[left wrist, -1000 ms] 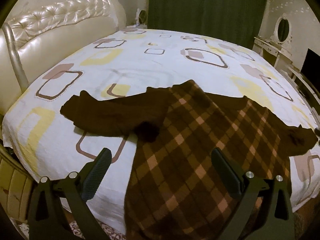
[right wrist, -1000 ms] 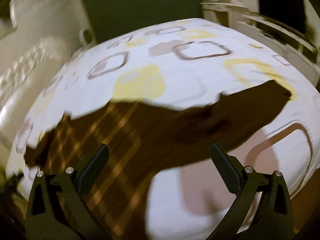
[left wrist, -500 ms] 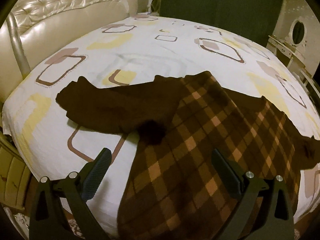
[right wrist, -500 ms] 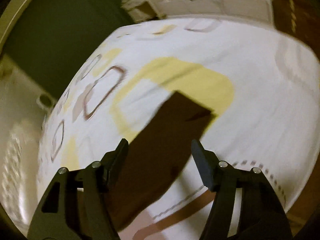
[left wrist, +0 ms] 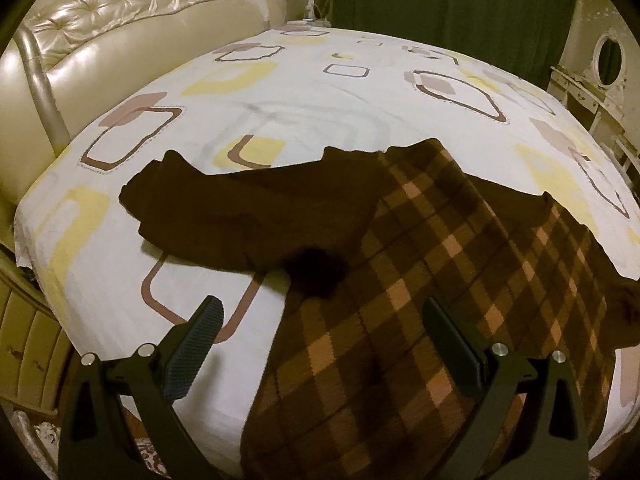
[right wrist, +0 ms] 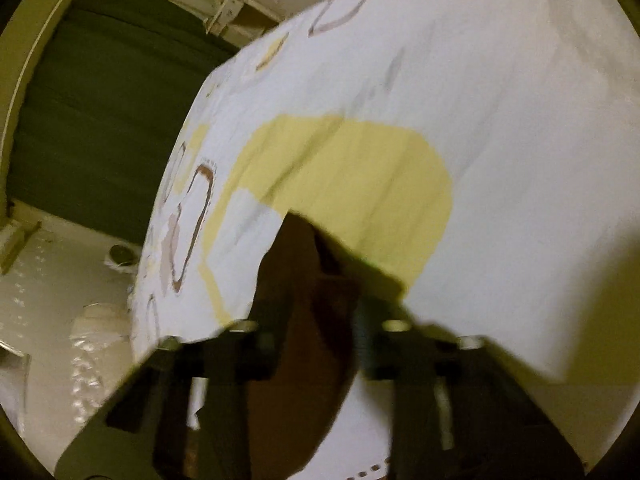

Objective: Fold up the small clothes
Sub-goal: 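Reach the right tool to a sweater sleeve cuff and close on it, then carry the held sleeve across the sweater body toward the left tool and release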

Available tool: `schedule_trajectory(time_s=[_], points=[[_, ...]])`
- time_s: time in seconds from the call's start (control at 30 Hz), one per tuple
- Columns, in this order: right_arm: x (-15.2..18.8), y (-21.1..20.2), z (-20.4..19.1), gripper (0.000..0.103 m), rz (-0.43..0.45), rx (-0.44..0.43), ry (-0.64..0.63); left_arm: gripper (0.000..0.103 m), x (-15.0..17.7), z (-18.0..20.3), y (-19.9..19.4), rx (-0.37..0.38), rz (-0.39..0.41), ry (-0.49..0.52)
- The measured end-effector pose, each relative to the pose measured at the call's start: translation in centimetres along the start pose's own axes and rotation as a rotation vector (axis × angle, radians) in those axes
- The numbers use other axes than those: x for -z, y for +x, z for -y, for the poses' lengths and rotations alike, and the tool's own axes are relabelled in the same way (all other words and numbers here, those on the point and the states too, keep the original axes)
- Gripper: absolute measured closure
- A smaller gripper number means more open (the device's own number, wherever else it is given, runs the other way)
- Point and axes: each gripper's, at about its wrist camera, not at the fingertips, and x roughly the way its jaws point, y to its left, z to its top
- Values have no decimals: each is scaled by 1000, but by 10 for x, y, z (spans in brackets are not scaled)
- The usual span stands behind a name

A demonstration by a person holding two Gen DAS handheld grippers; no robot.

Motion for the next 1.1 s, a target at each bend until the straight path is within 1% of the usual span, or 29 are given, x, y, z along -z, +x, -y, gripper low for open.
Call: schedule_trajectory(time_s=[0.03,0.13,0.2,0.23,0.33,0.4,0.53,0.57,0.63,0.73,0.83,0.9,1.0,1.03,1.07,1.1], points=[[1,1,0,99,-15,-16,3,4,-1,-1,-1,0,2,-2],[0,-19,3,100,58,51,-18,4,-2,-7,-5,-2,2,-19],[-5,-32,16,100,86,96,19,4,-2,-12,-8,6,2,-32],[-7,-36,21,100,88,100,41,4,-2,-15,-9,4,5,-33],[-6,-53,30,100,109,87,91,4,0,-21,-11,3,1,-39],[-2,-60,27,100,116,72,86,4,1,-24,-14,10,-2,-48],[10,-93,11,100,155,-19,57,4,0,-30,-22,29,13,-54],[13,-103,7,100,165,-27,41,4,0,-31,-24,34,17,-53],[20,-117,2,100,179,-36,15,4,1,-32,-26,41,21,-39],[32,-130,-3,100,172,-9,-19,4,4,-34,-25,39,18,-21],[41,-134,-20,100,167,-17,-49,4,7,-37,-25,49,10,-22],[52,-138,-38,100,166,-51,-74,4,9,-41,-26,60,6,-31],[79,-141,-81,100,155,-116,-146,4,12,-46,-28,58,5,-29],[92,-142,-97,100,148,-132,-182,4,12,-48,-29,60,4,-30],[110,-139,-122,100,132,-156,-235,4,13,-50,-29,60,3,-34],[123,-141,-134,100,123,-172,-265,4,14,-52,-30,60,2,-35]])
